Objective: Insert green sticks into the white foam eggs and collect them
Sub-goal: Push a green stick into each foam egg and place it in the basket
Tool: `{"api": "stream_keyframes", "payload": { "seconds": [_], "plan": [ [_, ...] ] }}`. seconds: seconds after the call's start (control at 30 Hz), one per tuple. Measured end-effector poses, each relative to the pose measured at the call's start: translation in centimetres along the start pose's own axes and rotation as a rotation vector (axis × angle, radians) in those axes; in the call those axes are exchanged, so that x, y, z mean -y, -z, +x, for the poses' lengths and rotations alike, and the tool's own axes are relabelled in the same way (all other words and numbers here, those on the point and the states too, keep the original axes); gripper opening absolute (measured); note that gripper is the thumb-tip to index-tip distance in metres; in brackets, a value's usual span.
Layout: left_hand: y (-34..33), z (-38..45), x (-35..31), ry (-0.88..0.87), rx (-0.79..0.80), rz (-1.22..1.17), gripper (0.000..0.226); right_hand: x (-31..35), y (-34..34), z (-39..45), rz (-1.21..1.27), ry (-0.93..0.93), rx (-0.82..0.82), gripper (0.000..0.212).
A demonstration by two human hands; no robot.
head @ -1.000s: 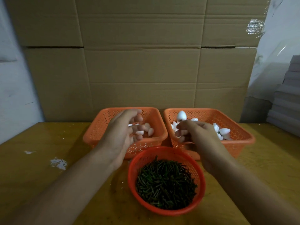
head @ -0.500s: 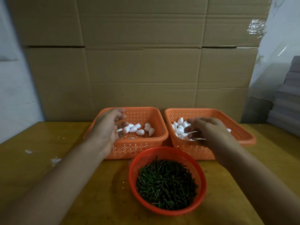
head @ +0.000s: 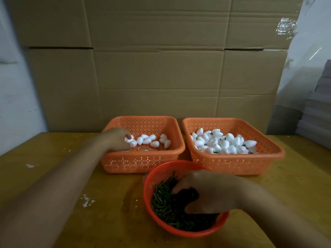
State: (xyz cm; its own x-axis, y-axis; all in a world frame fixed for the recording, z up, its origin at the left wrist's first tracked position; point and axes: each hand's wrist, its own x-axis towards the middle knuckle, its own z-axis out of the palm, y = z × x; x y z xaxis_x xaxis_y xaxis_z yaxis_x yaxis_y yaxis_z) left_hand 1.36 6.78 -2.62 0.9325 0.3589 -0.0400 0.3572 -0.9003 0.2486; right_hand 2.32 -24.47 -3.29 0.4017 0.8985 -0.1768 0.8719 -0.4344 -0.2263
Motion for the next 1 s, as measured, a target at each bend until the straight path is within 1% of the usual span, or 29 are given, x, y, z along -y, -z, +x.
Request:
{"api": "stream_keyframes", "payload": {
  "seconds": [0.07, 0.13, 0.2, 0.3, 0.43, 0.53, 0.6, 0.67, 0.73, 0.83, 0.9, 1.0],
  "plan": [
    [0.3, 0.8, 0.0, -0.012, 0.19, 0.153, 0.044, -0.1, 0.0, 0.1, -0.009, -0.014, 0.011, 0.053],
    [0.3, 1.5, -0.2, -0.003, 0.321, 0.254, 0.045, -0.3, 0.0, 0.2, -0.016, -0.025, 0.019, 0.052],
    [0.2, 2.1, -0.4, 0.021, 0.39, 0.312, 0.049, -0.4, 0.0, 0.2, -0.024, -0.032, 0.026, 0.052],
    [-0.3, 2.6, -0.5, 0.044, 0.417, 0.331, 0.048, -0.6, 0.0, 0.3, -0.024, -0.036, 0.036, 0.053],
    [-0.6, 2.5, -0.2, 0.024, 0.357, 0.262, 0.041, -0.7, -0.1, 0.4, -0.035, -0.034, 0.033, 0.054],
    [-0.6, 2.2, -0.1, -0.023, 0.28, 0.183, 0.026, -0.8, -0.1, 0.4, -0.037, -0.032, 0.033, 0.055],
    [-0.4, 2.1, -0.3, -0.037, 0.177, 0.111, 0.017, -0.8, -0.1, 0.4, -0.034, -0.033, 0.036, 0.055],
    [0.1, 1.6, -0.7, -0.067, 0.077, 0.079, 0.019, -0.8, -0.1, 0.5, -0.037, -0.031, 0.035, 0.054],
    [0.6, 1.0, -1.2, -0.126, -0.046, 0.053, 0.015, -0.9, -0.2, 0.5, -0.041, -0.027, 0.028, 0.054],
    [1.4, -0.5, -2.2, -0.222, -0.254, -0.109, 0.016, -0.8, -0.2, 0.4, -0.039, -0.026, 0.026, 0.053],
    [1.7, -1.9, -2.8, -0.286, -0.281, -0.27, 0.018, -0.8, -0.2, 0.5, -0.037, -0.027, 0.025, 0.053],
    [1.7, -4.1, -4.1, -0.398, -0.25, -0.462, 0.024, -0.8, -0.3, 0.6, -0.042, -0.021, 0.024, 0.053]
  ]
}}
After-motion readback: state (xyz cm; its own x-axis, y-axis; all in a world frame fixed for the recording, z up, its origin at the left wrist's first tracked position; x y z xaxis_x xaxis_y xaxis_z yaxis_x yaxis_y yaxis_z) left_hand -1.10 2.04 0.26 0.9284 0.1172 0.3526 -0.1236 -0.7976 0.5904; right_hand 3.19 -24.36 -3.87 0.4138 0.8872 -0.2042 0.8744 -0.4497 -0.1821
